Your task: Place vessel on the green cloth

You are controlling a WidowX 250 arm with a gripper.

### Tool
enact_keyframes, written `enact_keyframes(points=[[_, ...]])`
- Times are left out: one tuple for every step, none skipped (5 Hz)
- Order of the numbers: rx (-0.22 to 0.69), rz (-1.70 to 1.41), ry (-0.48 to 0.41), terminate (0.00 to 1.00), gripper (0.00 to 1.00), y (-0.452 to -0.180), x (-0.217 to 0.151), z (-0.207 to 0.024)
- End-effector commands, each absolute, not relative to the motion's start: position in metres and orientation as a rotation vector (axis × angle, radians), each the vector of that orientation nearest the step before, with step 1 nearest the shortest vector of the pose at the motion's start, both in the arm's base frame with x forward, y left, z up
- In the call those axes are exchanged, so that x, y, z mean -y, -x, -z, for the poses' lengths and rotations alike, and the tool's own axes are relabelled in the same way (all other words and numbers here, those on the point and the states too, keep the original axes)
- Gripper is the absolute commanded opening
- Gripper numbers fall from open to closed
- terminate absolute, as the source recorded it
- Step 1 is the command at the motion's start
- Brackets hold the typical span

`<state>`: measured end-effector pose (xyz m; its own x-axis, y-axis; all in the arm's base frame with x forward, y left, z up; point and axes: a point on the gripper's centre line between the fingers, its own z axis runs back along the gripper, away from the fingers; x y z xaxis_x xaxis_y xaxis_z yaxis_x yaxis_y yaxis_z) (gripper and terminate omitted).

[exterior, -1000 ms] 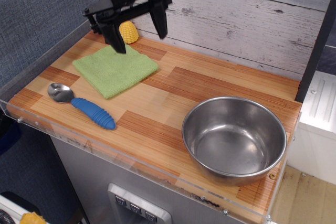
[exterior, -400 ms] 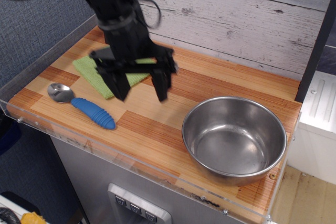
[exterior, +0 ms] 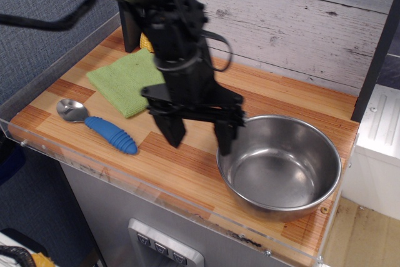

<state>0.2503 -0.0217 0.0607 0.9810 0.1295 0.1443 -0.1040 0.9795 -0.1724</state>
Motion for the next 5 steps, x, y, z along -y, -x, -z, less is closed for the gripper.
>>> enact_keyframes(points=[[0.154, -0.101, 0.161, 0.00, 1.00, -0.261, 0.037, -0.058], [0.119, -0.107, 0.122, 0.00, 1.00, -0.267, 0.033, -0.042], [0.138, -0.130, 0.109, 0.00, 0.00, -0.272, 0.025, -0.037], [0.165, -0.177, 0.116, 0.00, 0.00, -0.274, 0.016, -0.044], [0.186, -0.216, 0.123, 0.00, 0.00, -0.277, 0.008, -0.050]])
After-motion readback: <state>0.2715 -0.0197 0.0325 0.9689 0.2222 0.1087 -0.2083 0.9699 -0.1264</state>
